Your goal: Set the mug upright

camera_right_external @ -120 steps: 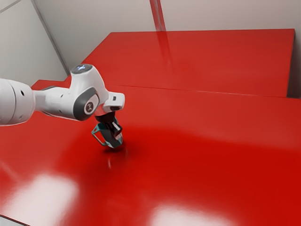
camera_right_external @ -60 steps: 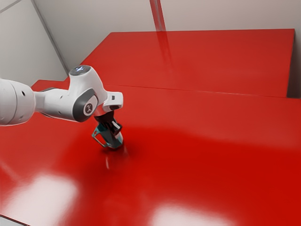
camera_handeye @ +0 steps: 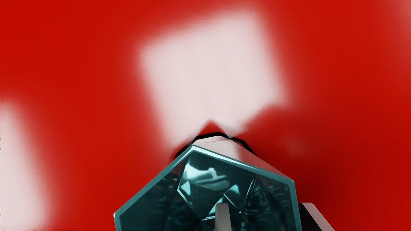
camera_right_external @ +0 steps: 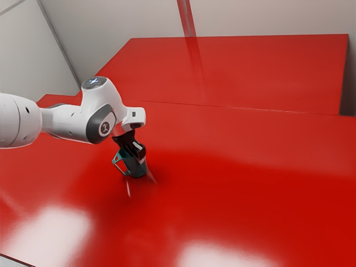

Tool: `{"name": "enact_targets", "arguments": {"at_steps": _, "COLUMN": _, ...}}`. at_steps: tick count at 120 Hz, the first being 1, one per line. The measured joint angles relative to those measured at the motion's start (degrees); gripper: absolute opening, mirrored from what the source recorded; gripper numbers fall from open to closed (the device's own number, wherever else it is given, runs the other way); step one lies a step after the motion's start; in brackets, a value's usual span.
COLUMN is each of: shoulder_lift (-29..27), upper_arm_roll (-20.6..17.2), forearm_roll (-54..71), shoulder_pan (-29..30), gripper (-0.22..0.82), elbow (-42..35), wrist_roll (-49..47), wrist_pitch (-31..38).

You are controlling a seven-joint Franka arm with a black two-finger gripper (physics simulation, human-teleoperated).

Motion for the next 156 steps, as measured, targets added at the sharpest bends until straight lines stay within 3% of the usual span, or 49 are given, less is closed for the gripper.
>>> {"name": "enact_targets", "arguments": {"at_steps": 40, "shoulder_lift": -0.24, "upper_arm_roll": -0.07, "forearm_roll": -0.53, "shoulder_pan": -0.27, "gripper": 0.26, "elbow": 0.09, "wrist_roll": -0.51, "wrist_pitch": 0.03}}
{"name": "enact_targets", "arguments": {"at_steps": 127, "shoulder_lift": -3.26, "upper_arm_roll": -0.62, "forearm_roll": -1.68, "shoulder_pan": 0.59, "gripper": 0.34, "elbow": 2.39, "wrist_roll": -0.97, "wrist_pitch": -1.84}}
{"name": "enact_targets", "arguments": {"at_steps": 156, "shoulder_lift": -4.13, "upper_arm_roll": -1.72, "forearm_roll": -1.8, "shoulder_pan": 0.82, "gripper": 0.47, "elbow": 8.32, "wrist_roll": -1.14, "wrist_pitch": -5.55}}
